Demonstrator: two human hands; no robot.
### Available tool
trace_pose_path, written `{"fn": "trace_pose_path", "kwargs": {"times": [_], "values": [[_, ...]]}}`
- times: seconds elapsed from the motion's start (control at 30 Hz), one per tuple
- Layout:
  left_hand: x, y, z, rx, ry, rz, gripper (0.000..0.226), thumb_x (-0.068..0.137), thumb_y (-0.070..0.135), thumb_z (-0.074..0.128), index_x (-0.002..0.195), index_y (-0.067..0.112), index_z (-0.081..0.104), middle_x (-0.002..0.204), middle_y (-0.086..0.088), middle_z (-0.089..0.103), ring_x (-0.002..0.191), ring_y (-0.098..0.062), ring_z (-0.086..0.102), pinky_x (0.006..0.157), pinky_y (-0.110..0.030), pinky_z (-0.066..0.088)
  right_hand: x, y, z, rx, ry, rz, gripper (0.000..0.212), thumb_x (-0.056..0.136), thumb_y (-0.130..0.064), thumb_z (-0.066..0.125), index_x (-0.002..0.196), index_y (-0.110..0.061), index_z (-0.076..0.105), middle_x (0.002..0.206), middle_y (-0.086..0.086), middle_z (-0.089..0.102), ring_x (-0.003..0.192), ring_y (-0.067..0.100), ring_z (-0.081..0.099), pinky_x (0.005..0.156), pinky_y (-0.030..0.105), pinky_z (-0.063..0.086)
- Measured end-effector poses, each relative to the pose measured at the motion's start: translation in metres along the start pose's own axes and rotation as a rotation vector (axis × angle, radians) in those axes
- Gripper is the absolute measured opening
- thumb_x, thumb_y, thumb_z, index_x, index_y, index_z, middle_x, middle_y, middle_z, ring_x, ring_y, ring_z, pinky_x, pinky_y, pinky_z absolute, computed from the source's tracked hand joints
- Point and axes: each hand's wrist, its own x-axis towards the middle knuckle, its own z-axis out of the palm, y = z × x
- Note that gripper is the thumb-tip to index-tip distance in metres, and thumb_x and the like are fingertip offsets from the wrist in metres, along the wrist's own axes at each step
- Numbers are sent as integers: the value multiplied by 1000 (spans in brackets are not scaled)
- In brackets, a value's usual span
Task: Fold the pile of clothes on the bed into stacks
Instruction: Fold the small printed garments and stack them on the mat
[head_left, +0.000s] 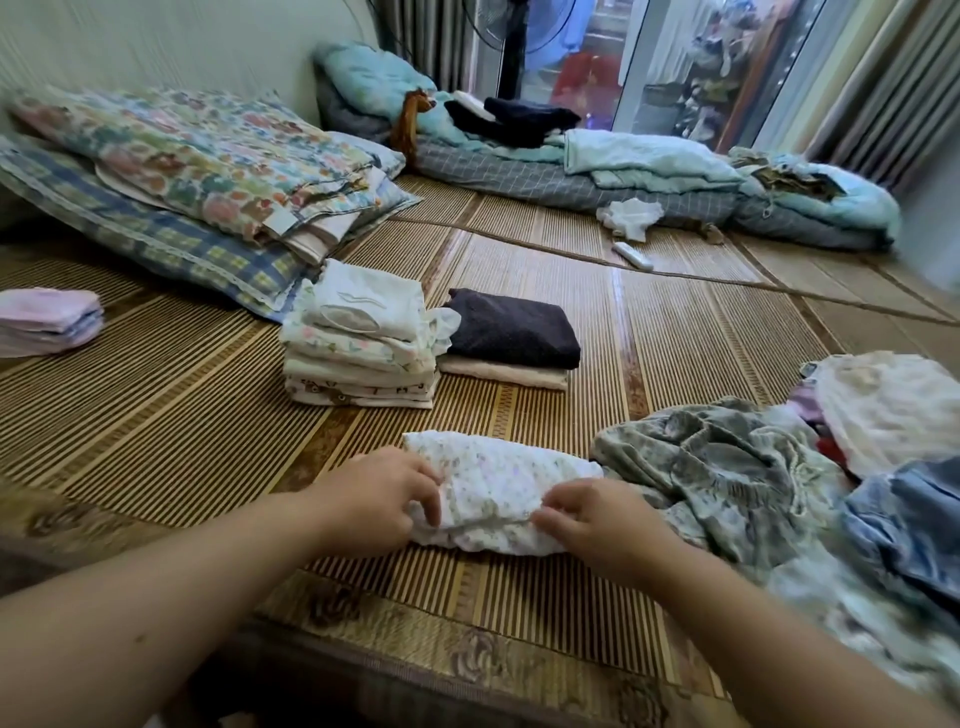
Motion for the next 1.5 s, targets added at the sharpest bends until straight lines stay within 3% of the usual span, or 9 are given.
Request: {"fn": "trace_pose_path", "kwargs": {"times": [0.13,0.23,0.3,0.5,0.67,1.03,1.17,1.3,1.5], "values": [[27,17,10,-240,308,-299,2,91,32,55,90,33,57,104,4,56,85,-8,55,63,-21,40,21,2,10,329,316,333,38,97,-37,51,130,-18,53,120,9,60,104,21,58,90,42,50],[47,18,17,-258,255,-658,67,82,60,61,132,18,44,133,-13,42,115,-29,49,86,-36,46,42,1,13,280,264,552,68,86,-45,67,138,-11,40,137,18,42,117,32,51,96,44,48],[52,14,19,-170,151,-759,89,72,67,68,138,14,39,140,-16,37,126,-35,41,99,-38,40,53,1,13,181,115,651,81,74,-50,78,133,-9,41,136,20,42,116,34,52,93,42,51],[53,9,23,-133,61,-684,67,71,57,74,124,24,52,132,-7,47,121,-28,42,98,-36,40,70,2,12,-149,-79,629,53,66,-64,74,91,-20,57,120,9,51,111,28,44,85,34,39],[42,7,22,-457,183,-515,31,83,39,70,111,30,59,104,7,63,105,-19,56,92,-39,48,58,-8,15,128,25,370,9,75,-19,64,84,-16,64,84,2,65,79,19,62,63,32,55],[43,-20,-86,-1132,412,-260,22,89,25,65,107,25,54,102,-9,71,82,-28,74,67,-45,60,84,-38,-51,1202,181,201,34,81,4,67,108,-12,54,105,18,66,79,30,74,59,39,59],[66,-62,-155,-1258,571,-328,45,87,23,69,126,19,46,109,-12,66,86,-36,71,67,-51,59,154,-83,-78,1292,197,132,41,79,7,67,114,-8,53,110,19,65,88,34,72,67,48,60],[83,-115,-190,-1274,660,-479,48,91,16,65,134,12,43,106,-13,64,87,-34,67,61,-44,58,222,-119,-88,1259,153,125,43,76,6,70,114,-9,56,107,17,66,85,32,70,60,40,59],[115,-171,-170,-895,598,-643,53,94,18,58,142,16,37,121,-15,59,100,-34,61,82,-45,55,293,-120,-62,720,198,156,54,76,-11,76,123,-21,52,107,4,62,85,17,61,59,27,52]]}}
